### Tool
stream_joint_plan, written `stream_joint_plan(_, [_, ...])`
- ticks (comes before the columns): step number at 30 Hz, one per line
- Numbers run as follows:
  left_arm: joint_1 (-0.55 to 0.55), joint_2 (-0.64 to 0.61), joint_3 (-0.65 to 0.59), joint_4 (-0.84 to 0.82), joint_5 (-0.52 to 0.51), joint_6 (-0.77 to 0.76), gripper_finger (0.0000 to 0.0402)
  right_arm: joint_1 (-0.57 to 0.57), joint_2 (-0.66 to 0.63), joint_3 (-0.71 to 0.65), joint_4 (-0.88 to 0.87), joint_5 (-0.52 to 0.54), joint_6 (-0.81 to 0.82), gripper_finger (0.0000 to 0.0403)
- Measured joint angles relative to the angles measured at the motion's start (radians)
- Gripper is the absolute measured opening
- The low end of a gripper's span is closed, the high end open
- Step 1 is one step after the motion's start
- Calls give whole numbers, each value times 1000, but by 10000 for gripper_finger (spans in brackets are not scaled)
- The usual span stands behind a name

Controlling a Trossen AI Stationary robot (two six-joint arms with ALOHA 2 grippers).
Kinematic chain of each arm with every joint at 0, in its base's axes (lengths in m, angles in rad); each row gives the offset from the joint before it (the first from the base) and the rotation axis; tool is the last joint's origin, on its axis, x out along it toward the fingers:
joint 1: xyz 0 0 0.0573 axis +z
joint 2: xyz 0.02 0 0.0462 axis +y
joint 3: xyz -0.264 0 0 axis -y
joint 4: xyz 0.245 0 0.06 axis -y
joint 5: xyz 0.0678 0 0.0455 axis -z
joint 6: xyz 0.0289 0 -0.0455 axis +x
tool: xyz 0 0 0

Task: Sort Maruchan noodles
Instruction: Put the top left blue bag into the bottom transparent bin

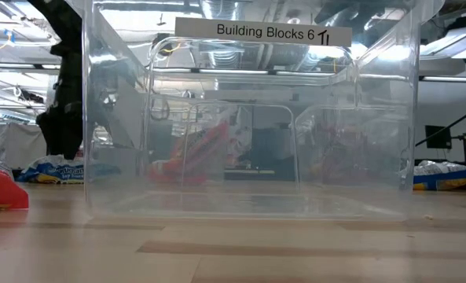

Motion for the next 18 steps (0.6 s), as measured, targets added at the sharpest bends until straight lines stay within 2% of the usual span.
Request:
stream_joint_plan(7, [-8,115,7,16,-14,-12,296,0,0,0,0,0,0,273])
stream_joint_plan(10, [-18,135,10,16,-17,-15,266,0,0,0,0,0,0,273])
stream_joint_plan(13, [-28,134,0,28,-45,-22,187,0,0,0,0,1,0,273])
stream_joint_plan(17, [-30,103,-2,30,-47,-14,34,0,0,0,0,1,-3,273])
stream_joint_plan(18, [-30,92,-3,30,-43,-13,21,0,0,0,0,1,-3,273])
